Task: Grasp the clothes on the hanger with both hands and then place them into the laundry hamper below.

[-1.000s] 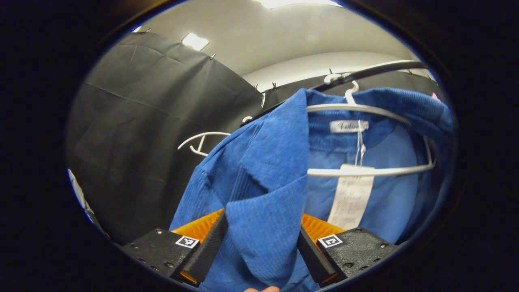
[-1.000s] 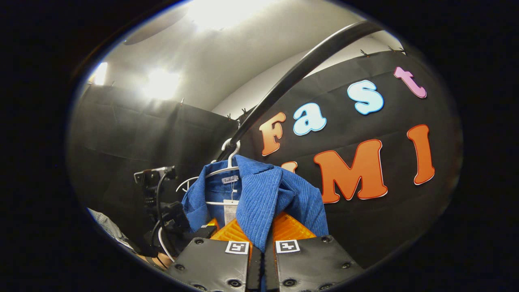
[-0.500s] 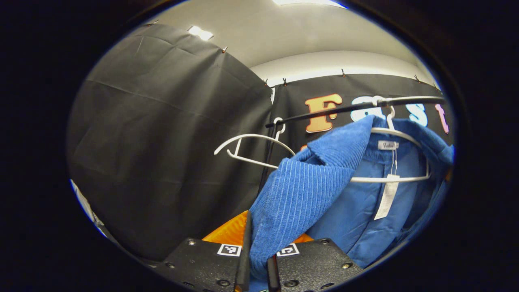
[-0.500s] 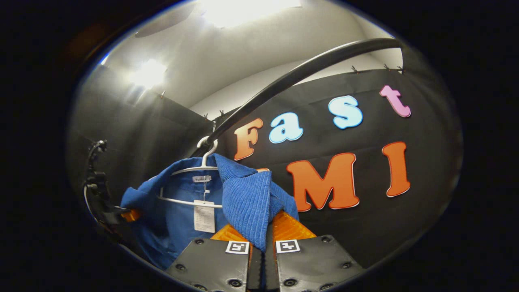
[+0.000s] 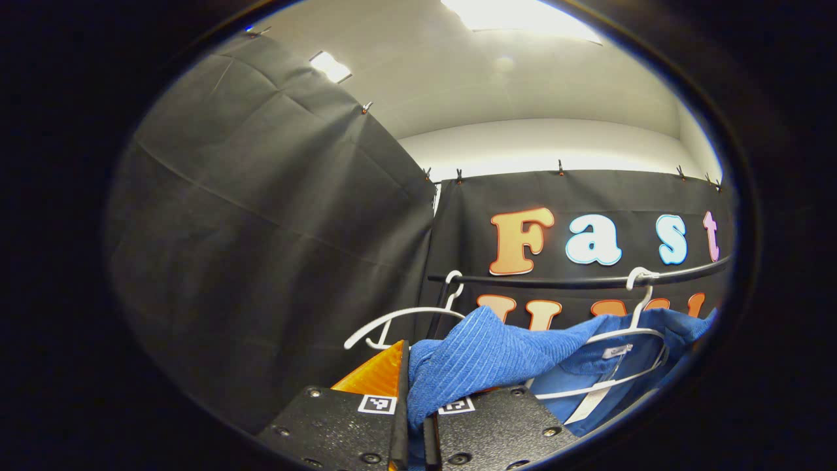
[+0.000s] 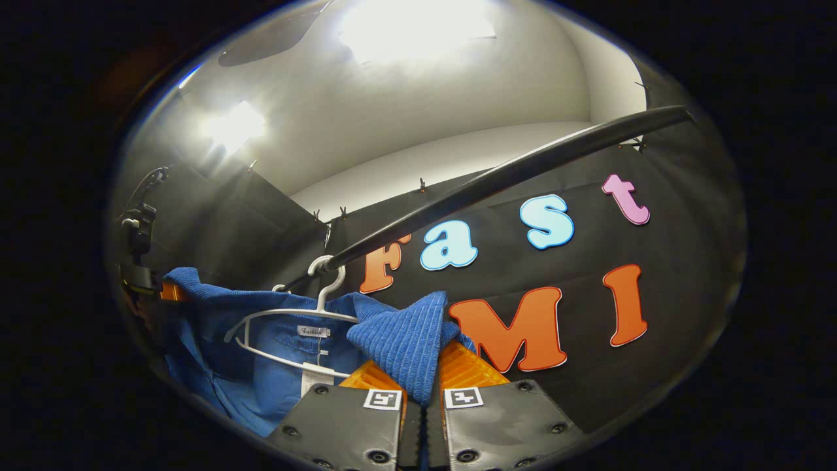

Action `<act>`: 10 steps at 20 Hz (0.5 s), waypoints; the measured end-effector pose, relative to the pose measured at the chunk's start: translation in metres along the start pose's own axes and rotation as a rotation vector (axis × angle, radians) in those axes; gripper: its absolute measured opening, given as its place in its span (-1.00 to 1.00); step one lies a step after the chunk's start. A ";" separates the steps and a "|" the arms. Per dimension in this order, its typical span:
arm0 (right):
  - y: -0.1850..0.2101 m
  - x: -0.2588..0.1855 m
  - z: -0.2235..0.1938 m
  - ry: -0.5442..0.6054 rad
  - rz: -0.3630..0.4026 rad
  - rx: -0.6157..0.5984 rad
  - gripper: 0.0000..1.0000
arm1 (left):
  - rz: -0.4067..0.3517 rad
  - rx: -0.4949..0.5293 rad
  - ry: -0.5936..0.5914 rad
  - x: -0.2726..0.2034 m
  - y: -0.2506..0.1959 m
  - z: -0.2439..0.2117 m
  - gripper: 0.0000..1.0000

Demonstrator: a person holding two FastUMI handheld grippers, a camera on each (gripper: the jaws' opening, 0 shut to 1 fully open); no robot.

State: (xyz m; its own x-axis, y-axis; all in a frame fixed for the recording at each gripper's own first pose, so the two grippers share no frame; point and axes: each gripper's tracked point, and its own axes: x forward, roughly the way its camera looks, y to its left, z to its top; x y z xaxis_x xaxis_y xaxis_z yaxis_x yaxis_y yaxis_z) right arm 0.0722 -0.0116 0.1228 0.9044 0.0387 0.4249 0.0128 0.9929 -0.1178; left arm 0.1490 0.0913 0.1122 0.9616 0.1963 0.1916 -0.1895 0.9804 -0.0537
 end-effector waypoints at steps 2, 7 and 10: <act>0.000 0.002 0.004 -0.003 -0.008 -0.006 -0.79 | 0.022 0.063 -0.045 0.021 0.001 0.008 -0.77; -0.011 -0.001 0.000 0.028 -0.029 0.011 -0.79 | -0.017 0.106 -0.042 0.068 -0.008 -0.007 -0.83; -0.027 -0.003 -0.008 0.058 -0.064 0.019 -0.79 | -0.075 0.100 0.030 0.090 -0.006 -0.041 -0.82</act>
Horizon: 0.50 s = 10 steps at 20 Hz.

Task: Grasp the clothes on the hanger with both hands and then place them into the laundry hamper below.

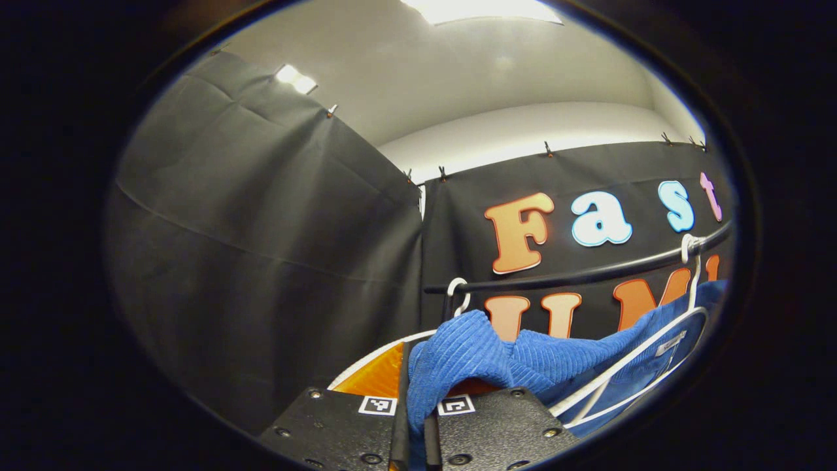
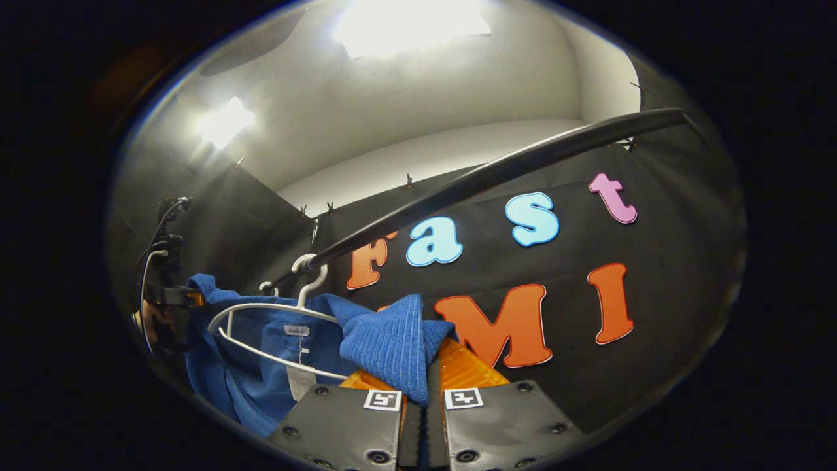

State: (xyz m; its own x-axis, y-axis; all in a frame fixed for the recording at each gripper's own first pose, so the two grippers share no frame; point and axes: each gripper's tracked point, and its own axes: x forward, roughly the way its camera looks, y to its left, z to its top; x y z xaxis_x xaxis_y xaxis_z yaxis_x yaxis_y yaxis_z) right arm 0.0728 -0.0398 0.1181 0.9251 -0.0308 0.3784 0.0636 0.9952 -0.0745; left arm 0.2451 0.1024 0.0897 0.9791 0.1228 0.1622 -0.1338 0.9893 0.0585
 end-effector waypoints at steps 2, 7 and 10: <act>-0.006 0.000 -0.006 0.022 -0.015 0.005 -0.78 | -0.021 -0.079 0.053 0.005 0.003 -0.028 -0.82; 0.000 0.003 -0.010 0.027 -0.013 -0.005 -0.78 | -0.056 -0.201 0.140 -0.020 0.009 -0.096 -0.82; 0.003 0.013 -0.008 0.011 -0.014 -0.029 -0.79 | -0.052 -0.171 0.203 -0.056 0.006 -0.141 -0.82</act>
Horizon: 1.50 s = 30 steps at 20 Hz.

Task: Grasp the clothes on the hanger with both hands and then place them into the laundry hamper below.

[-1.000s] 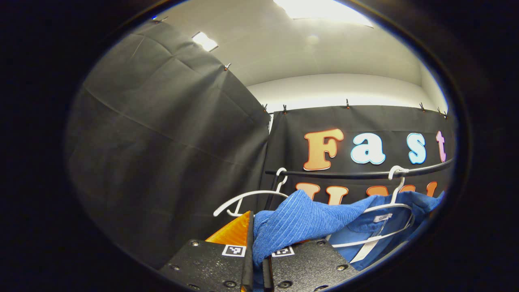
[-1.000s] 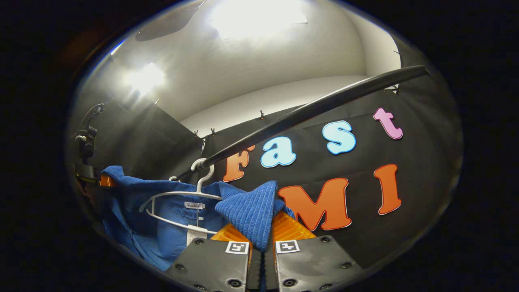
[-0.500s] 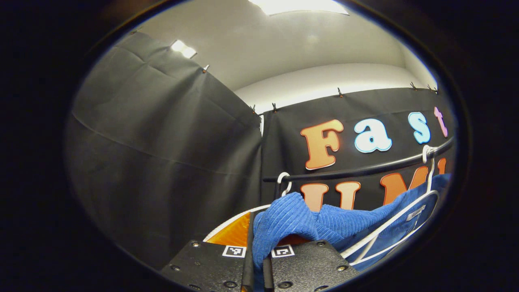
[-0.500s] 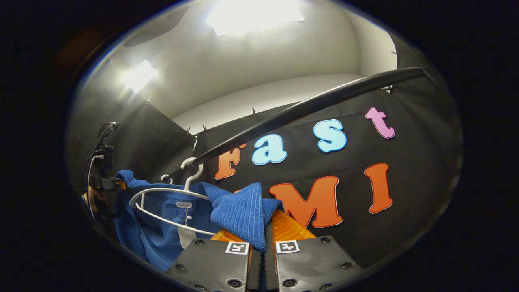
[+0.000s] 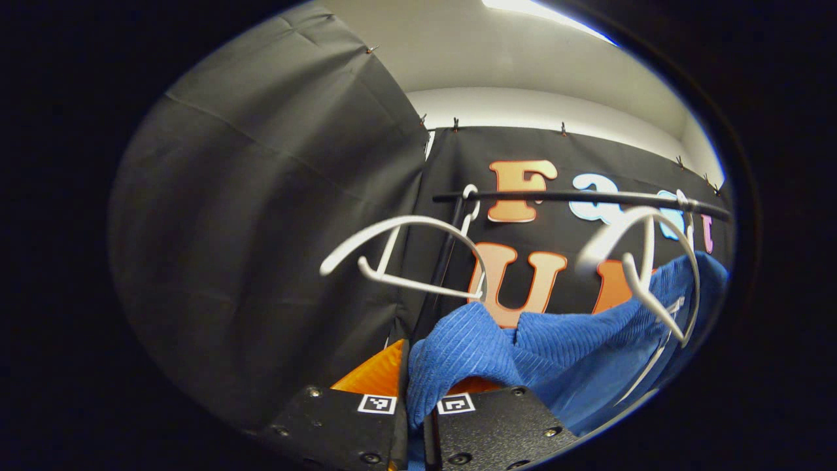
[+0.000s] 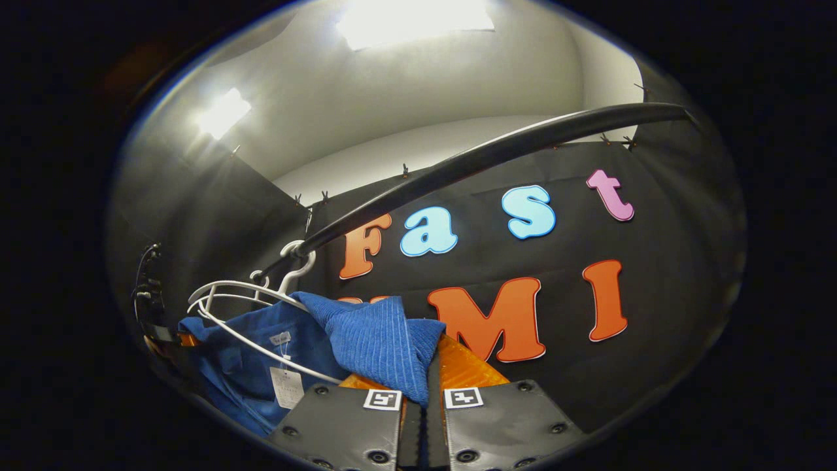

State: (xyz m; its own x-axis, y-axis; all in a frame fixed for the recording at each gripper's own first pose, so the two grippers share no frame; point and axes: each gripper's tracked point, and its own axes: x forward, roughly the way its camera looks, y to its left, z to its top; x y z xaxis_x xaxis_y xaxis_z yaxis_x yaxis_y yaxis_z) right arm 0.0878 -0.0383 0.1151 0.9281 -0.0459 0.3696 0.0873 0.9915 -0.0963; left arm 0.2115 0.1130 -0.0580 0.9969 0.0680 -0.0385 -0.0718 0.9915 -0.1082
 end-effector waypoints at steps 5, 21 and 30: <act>-0.012 0.014 -0.017 0.032 -0.052 -0.008 -0.79 | -0.035 0.138 0.072 -0.042 -0.021 -0.050 -0.82; -0.099 0.051 -0.116 0.246 -0.235 -0.031 -0.78 | -0.132 0.187 0.182 -0.094 -0.062 -0.100 -0.78; -0.089 -0.010 -0.170 0.423 -0.162 0.027 -0.79 | -0.174 0.278 0.231 -0.100 -0.074 -0.129 -0.77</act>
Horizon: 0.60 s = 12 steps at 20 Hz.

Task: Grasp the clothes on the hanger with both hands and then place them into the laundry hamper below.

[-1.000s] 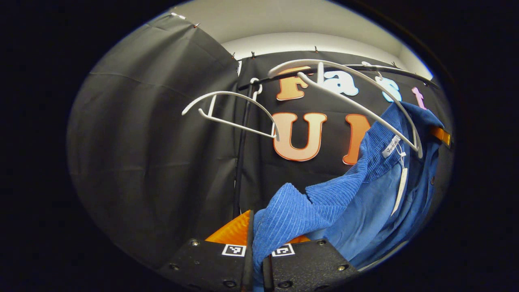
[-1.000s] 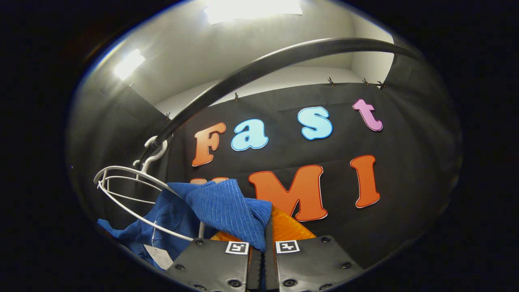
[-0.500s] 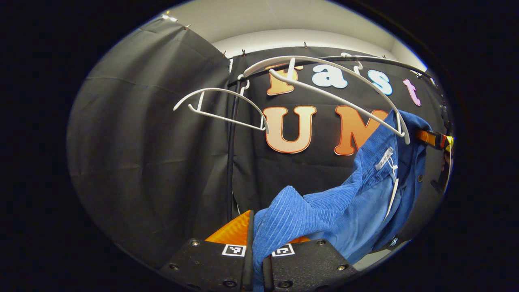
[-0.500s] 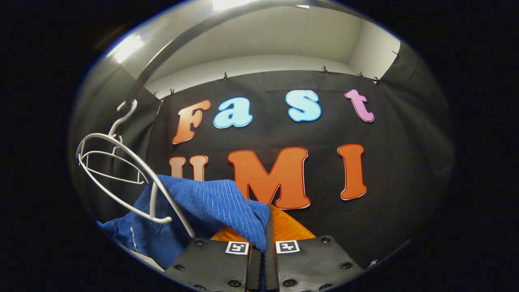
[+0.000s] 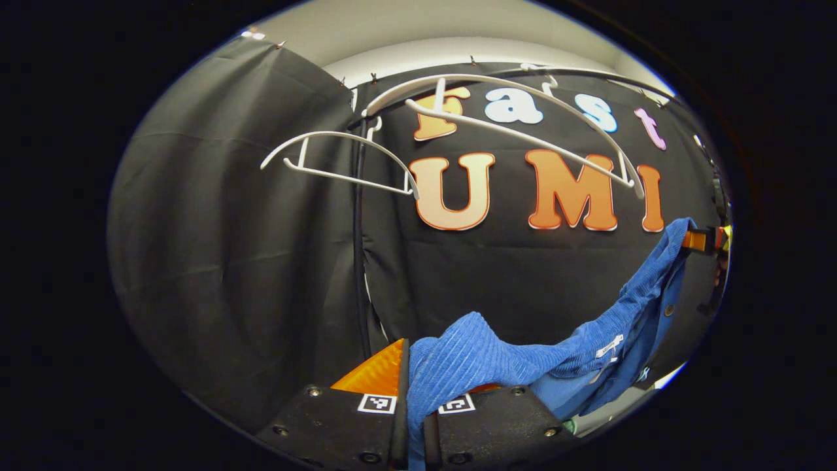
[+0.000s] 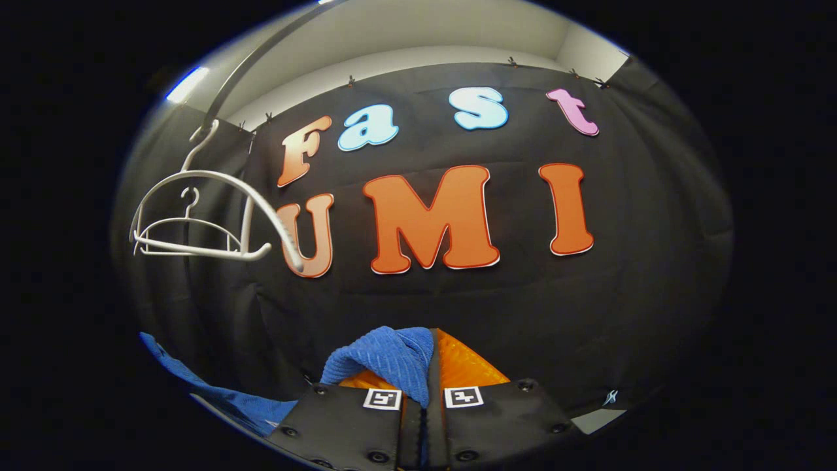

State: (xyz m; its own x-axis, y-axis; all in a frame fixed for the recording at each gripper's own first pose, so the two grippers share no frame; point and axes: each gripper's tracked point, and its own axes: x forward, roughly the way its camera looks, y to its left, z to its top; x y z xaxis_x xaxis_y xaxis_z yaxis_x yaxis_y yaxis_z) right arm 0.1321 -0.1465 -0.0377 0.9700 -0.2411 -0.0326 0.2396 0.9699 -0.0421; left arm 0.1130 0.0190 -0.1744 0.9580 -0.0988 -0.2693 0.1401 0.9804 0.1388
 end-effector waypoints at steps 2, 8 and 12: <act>0.016 -0.007 -0.015 0.038 0.050 -0.029 -0.78 | -0.024 -0.014 0.031 -0.003 -0.012 -0.013 -0.78; 0.074 -0.026 -0.081 0.206 0.201 -0.044 -0.78 | -0.129 -0.042 0.141 0.011 -0.059 -0.055 -0.78; 0.103 -0.037 -0.129 0.335 0.280 -0.045 -0.79 | -0.247 -0.144 0.258 0.026 -0.105 -0.085 -0.80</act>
State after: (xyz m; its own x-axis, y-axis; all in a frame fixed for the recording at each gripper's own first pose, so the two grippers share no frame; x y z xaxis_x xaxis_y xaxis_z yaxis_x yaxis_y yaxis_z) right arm 0.1158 -0.0418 -0.1701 0.9285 0.0265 -0.3704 -0.0399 0.9988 -0.0286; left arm 0.1017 -0.0717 -0.2773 0.8024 -0.3070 -0.5118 0.3050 0.9481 -0.0904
